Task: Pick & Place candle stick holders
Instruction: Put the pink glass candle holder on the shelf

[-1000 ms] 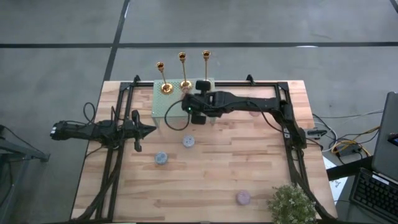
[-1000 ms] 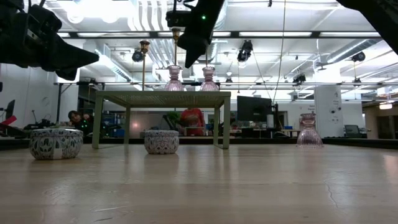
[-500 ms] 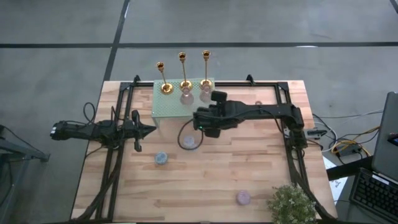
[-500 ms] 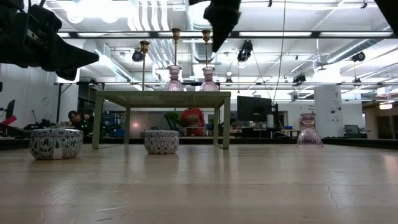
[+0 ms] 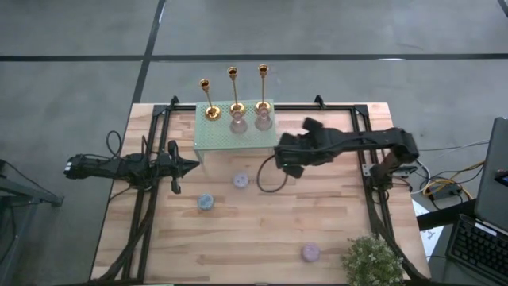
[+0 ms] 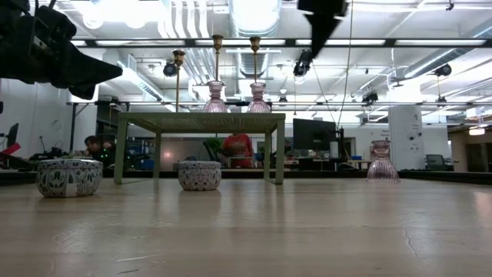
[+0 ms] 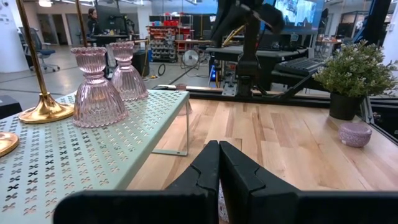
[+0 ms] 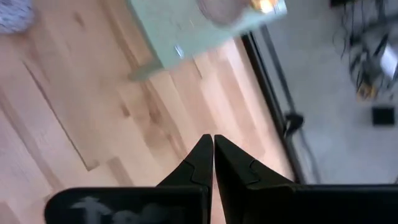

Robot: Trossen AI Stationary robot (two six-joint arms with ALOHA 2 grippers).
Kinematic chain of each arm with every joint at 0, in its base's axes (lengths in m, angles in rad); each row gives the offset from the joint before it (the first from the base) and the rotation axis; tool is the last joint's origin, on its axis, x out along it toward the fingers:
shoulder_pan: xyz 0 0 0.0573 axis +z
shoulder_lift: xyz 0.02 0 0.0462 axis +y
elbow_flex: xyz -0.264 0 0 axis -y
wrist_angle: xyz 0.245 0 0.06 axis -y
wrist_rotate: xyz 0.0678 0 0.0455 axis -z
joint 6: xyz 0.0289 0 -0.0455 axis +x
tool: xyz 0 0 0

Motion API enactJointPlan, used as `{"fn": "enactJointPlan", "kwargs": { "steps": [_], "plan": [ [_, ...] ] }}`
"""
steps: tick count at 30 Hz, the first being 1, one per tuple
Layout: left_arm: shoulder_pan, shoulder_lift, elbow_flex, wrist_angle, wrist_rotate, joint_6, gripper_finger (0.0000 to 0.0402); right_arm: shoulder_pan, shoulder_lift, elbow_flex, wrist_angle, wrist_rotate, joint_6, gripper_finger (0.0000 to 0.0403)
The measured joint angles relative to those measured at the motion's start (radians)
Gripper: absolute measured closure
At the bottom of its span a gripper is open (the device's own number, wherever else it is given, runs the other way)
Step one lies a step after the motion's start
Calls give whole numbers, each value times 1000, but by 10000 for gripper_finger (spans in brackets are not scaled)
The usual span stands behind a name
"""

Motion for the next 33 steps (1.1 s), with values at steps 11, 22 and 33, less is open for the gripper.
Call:
{"fn": "enactJointPlan", "kwargs": {
  "steps": [11, 22, 33],
  "plan": [
    [0, 0, 0, 0, 0, 0, 390, -101, -214, -326, 23, -54, 274, 394],
    [0, 0, 0, 0, 0, 0, 390, -317, -254, -445, 103, -191, 116, 394],
    [0, 0, 0, 0, 0, 0, 390, -477, -220, -469, 167, -274, -30, 349]
  ]
}}
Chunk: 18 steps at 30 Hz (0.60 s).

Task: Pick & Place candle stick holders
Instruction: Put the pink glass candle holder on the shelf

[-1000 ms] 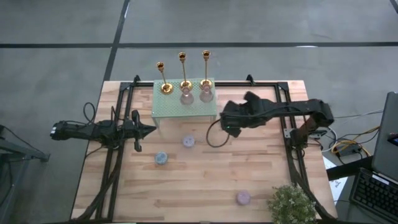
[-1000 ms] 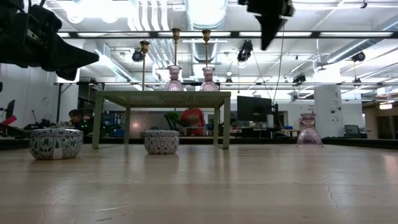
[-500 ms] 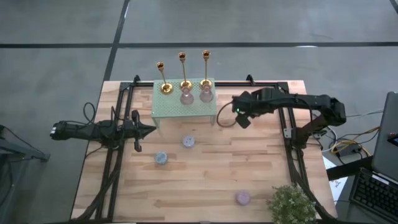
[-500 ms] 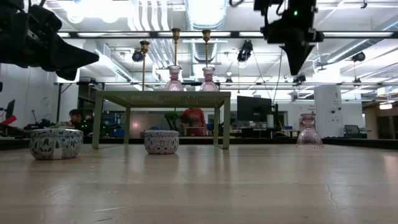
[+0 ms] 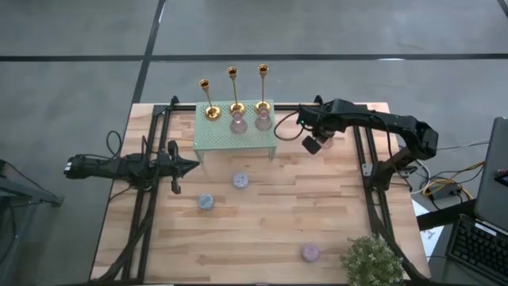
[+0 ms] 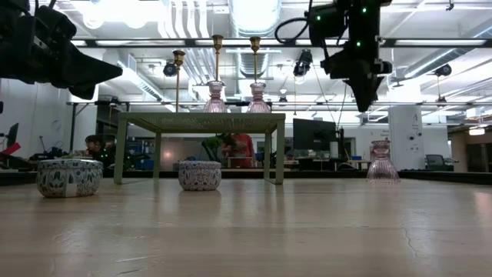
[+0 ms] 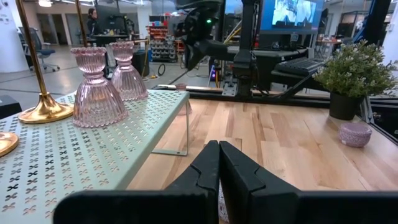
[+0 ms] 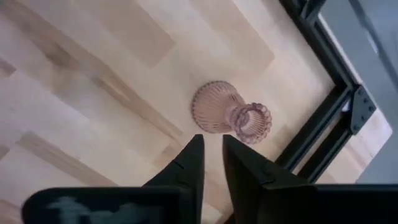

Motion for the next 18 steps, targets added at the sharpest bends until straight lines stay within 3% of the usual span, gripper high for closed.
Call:
{"fn": "enactJointPlan", "kwargs": {
  "steps": [9, 18],
  "plan": [
    [0, 0, 0, 0, 0, 0, 390, -42, 50, 0, 4, -20, 74, 248],
    [0, 0, 0, 0, 0, 0, 390, -77, 116, -4, 2, -15, 97, 221]
  ]
}}
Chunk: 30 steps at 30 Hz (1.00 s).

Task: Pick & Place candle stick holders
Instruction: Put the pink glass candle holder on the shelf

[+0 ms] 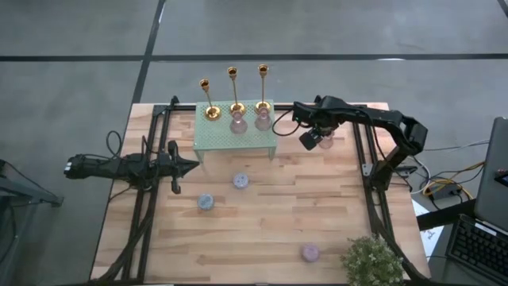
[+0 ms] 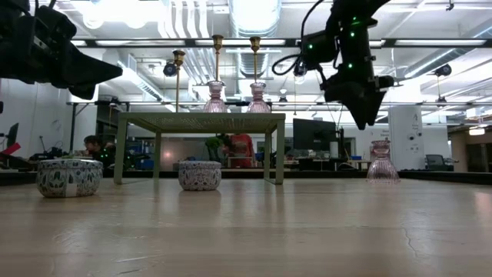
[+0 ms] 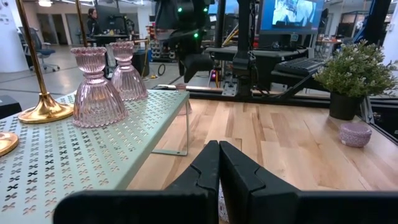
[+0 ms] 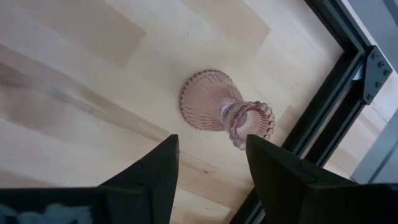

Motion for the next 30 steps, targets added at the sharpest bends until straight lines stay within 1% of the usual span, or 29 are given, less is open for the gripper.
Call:
{"fn": "enactJointPlan", "kwargs": {
  "steps": [6, 12, 20, 30],
  "plan": [
    [0, 0, 0, 0, 0, 0, 390, -26, 31, 0, -6, 11, 4, 220],
    [0, 0, 0, 0, 0, 0, 390, -60, 33, -3, -7, 27, 13, 224],
    [0, 0, 0, 0, 0, 0, 390, -76, 32, -75, 0, 23, 3, 241],
    [0, 0, 0, 0, 0, 0, 390, -75, 31, -139, 85, 26, -73, 248]
  ]
}}
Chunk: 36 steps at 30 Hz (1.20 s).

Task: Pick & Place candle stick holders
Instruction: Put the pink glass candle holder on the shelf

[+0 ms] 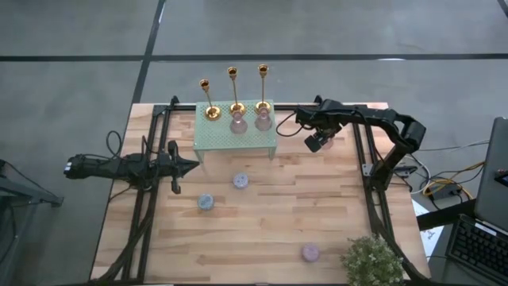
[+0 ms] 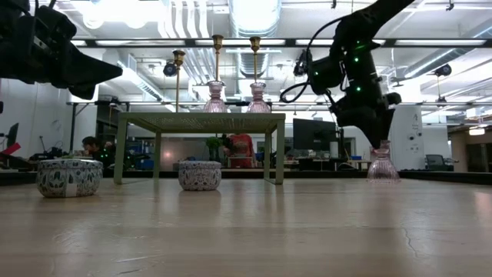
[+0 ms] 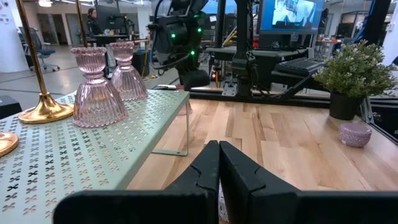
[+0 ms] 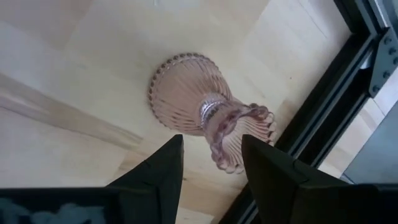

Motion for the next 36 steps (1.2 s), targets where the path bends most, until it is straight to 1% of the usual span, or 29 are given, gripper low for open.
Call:
{"fn": "enactJointPlan", "kwargs": {
  "steps": [4, 7, 15, 20, 26, 30, 36],
  "plan": [
    [0, 0, 0, 0, 0, 0, 390, 0, 0, -22, 26, -1, -31, 249],
    [0, 0, 0, 0, 0, 0, 390, 0, 0, -41, 37, -2, -37, 260],
    [0, 0, 0, 0, 0, 0, 390, 12, -3, -70, 32, 0, -33, 325],
    [0, 0, 0, 0, 0, 0, 390, 48, -4, -60, 25, -30, -27, 360],
    [0, 0, 0, 0, 0, 0, 390, 128, -2, -22, 32, -81, 5, 362],
    [0, 0, 0, 0, 0, 0, 390, 190, -1, -9, 33, -162, 31, 362],
    [0, 0, 0, 0, 0, 0, 390, 306, -1, -8, 32, -174, 83, 367]
  ]
}}
